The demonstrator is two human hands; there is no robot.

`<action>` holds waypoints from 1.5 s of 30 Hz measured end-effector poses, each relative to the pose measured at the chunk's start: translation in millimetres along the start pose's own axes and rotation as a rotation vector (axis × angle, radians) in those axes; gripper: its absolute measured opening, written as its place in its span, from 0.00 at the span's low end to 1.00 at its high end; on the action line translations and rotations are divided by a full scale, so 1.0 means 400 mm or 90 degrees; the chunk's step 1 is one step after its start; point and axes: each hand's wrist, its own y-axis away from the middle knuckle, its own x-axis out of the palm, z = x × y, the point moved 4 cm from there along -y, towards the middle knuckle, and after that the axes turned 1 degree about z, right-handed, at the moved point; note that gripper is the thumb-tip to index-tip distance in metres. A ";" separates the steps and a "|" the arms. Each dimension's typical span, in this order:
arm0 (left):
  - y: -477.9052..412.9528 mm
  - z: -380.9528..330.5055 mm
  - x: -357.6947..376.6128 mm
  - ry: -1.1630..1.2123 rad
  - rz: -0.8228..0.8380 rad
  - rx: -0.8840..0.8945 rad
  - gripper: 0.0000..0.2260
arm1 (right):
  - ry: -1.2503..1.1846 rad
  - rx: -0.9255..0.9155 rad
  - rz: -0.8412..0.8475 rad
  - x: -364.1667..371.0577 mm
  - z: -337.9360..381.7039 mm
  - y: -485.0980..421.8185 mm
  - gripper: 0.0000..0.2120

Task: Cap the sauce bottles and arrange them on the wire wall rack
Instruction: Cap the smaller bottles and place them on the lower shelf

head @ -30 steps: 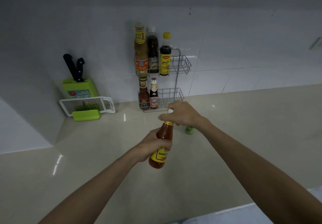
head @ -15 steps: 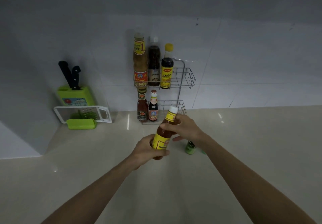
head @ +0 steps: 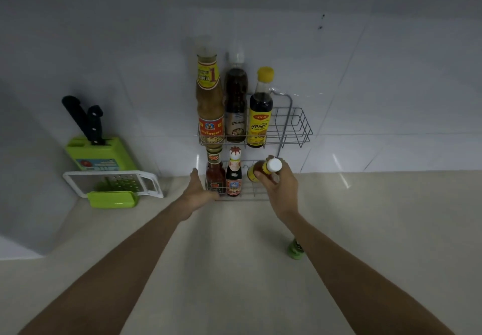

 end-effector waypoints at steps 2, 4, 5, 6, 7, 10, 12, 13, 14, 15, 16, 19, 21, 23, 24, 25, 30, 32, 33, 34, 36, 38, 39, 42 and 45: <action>-0.018 0.001 -0.002 0.003 0.009 0.002 0.51 | 0.021 0.003 0.031 0.030 -0.018 -0.026 0.12; -0.026 0.000 0.005 0.007 0.027 0.012 0.50 | 0.060 -0.004 0.051 0.053 -0.034 -0.047 0.12; -0.029 0.001 0.009 0.012 0.034 0.018 0.49 | 0.079 -0.003 0.057 0.062 -0.043 -0.055 0.12; -0.033 0.003 0.011 0.016 0.038 0.024 0.48 | 0.094 0.001 0.062 0.071 -0.055 -0.062 0.13; -0.035 0.003 0.014 0.021 0.040 0.033 0.47 | 0.110 0.013 0.068 0.077 -0.065 -0.069 0.14; -0.034 0.001 0.019 0.030 0.049 0.072 0.43 | 0.143 0.048 0.089 0.097 -0.086 -0.093 0.15; -0.039 0.005 0.023 0.032 0.055 0.092 0.41 | 0.162 0.061 0.112 0.107 -0.085 -0.112 0.16; -0.041 0.008 0.025 0.039 0.053 0.095 0.41 | 0.172 0.061 0.127 0.112 -0.083 -0.121 0.17; -0.043 0.012 0.027 0.049 0.050 0.094 0.41 | 0.181 0.062 0.144 0.117 -0.083 -0.129 0.17; -0.046 0.016 0.029 0.059 0.045 0.093 0.41 | 0.191 0.065 0.158 0.122 -0.085 -0.133 0.18; -0.048 0.019 0.031 0.067 0.042 0.094 0.41 | 0.200 0.070 0.167 0.127 -0.091 -0.136 0.19; -0.053 0.024 0.036 0.075 0.044 0.096 0.42 | 0.225 0.090 0.169 0.135 -0.108 -0.135 0.20; -0.057 0.025 0.034 0.068 0.047 0.093 0.43 | 0.244 0.097 0.170 0.138 -0.111 -0.137 0.20; -0.059 0.030 0.031 0.058 0.049 0.085 0.43 | 0.269 0.100 0.180 0.143 -0.106 -0.141 0.21; -0.058 0.031 0.031 0.054 0.049 0.083 0.43 | 0.282 0.102 0.182 0.145 -0.102 -0.143 0.21; -0.056 0.031 0.032 0.053 0.050 0.081 0.44 | 0.294 0.103 0.180 0.145 -0.098 -0.146 0.22; -0.054 0.019 0.039 0.047 0.061 0.064 0.45 | 0.318 0.118 0.178 0.142 -0.091 -0.153 0.25; -0.054 0.018 0.039 0.046 0.066 0.062 0.45 | 0.312 0.125 0.191 0.140 -0.097 -0.151 0.24; -0.052 0.018 0.038 0.046 0.065 0.060 0.45 | 0.306 0.126 0.197 0.138 -0.098 -0.150 0.24; -0.050 0.018 0.038 0.041 0.062 0.062 0.45 | 0.303 0.130 0.204 0.136 -0.100 -0.147 0.24; -0.037 0.012 0.041 0.021 0.051 0.065 0.44 | 0.306 0.133 0.226 0.134 -0.100 -0.141 0.25; -0.013 -0.004 0.054 -0.001 0.008 0.077 0.41 | 0.297 0.130 0.238 0.120 -0.090 -0.129 0.26; 0.000 -0.009 0.059 -0.004 -0.038 0.081 0.40 | 0.282 0.128 0.235 0.106 -0.083 -0.124 0.27; 0.028 0.002 0.075 -0.021 -0.184 0.125 0.39 | 0.239 0.107 0.201 0.020 -0.068 -0.109 0.25; 0.058 0.026 0.137 -0.042 -0.182 0.181 0.38 | 0.204 0.085 0.148 -0.109 -0.083 -0.072 0.16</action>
